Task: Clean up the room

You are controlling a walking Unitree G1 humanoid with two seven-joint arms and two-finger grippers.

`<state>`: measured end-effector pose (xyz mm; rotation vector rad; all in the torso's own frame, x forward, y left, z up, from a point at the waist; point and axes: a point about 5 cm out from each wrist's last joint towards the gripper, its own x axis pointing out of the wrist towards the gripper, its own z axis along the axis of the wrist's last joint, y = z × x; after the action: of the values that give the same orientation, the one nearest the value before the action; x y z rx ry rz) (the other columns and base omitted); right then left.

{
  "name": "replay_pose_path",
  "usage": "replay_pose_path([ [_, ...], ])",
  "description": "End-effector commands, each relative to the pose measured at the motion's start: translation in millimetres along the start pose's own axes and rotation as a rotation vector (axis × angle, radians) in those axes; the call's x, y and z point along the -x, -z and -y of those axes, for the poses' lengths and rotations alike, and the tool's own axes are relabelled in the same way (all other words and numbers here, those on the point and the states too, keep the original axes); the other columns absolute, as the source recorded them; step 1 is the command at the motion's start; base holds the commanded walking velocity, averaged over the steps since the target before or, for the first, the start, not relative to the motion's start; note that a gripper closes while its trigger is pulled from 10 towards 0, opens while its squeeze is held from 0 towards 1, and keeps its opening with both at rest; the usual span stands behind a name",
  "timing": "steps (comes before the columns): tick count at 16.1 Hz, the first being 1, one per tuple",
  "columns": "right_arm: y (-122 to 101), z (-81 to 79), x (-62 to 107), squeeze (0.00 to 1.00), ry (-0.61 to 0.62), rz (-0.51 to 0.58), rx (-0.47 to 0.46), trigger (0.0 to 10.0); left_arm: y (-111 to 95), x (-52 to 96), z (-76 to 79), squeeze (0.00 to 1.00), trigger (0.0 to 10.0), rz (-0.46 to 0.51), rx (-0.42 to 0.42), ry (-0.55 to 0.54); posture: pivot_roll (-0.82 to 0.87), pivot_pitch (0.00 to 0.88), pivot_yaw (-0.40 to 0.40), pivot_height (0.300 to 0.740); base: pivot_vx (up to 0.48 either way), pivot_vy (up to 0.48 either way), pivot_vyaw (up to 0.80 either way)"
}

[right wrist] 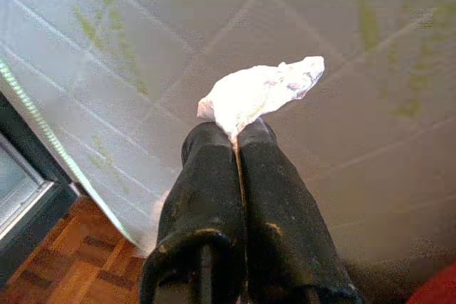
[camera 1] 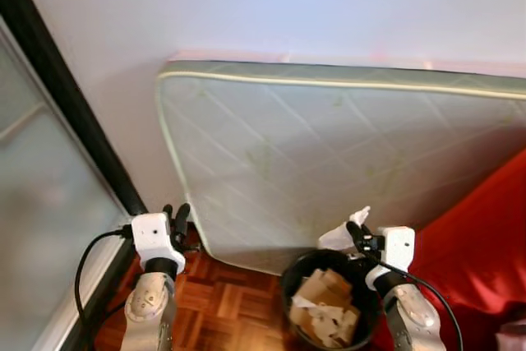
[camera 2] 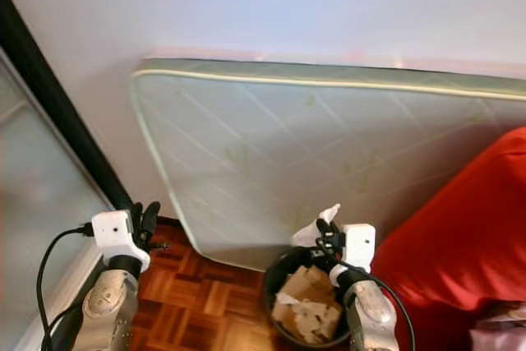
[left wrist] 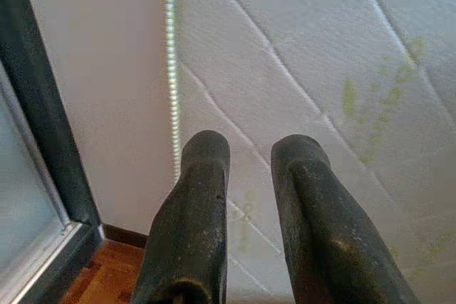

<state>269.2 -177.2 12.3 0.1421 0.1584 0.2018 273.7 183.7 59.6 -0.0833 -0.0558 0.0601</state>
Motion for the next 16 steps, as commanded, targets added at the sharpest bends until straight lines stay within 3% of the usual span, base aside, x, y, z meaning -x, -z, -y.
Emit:
replay_pose_path([
  [1,-1.3,-0.5,-2.6,0.0,-0.003,-0.002,0.011,10.0,-1.3,-0.6,0.7,0.0,10.0,-0.006,-0.003,0.005,-0.03,0.0,0.061,0.74,0.0,0.0,0.0],
  [8,0.7,-0.6,-3.3,0.0,0.002,-0.02,0.015,10.0,-2.1,-1.5,2.4,0.0,10.0,-0.005,0.006,0.011,-0.02,0.0,0.055,0.74,0.0,0.0,0.0],
  [16,1.5,-2.9,-4.6,0.0,-0.012,-0.027,0.017,10.0,-3.2,-1.6,2.9,0.0,10.0,0.0,0.012,0.017,-0.02,0.0,0.053,0.74,0.261,0.0,0.0],
])
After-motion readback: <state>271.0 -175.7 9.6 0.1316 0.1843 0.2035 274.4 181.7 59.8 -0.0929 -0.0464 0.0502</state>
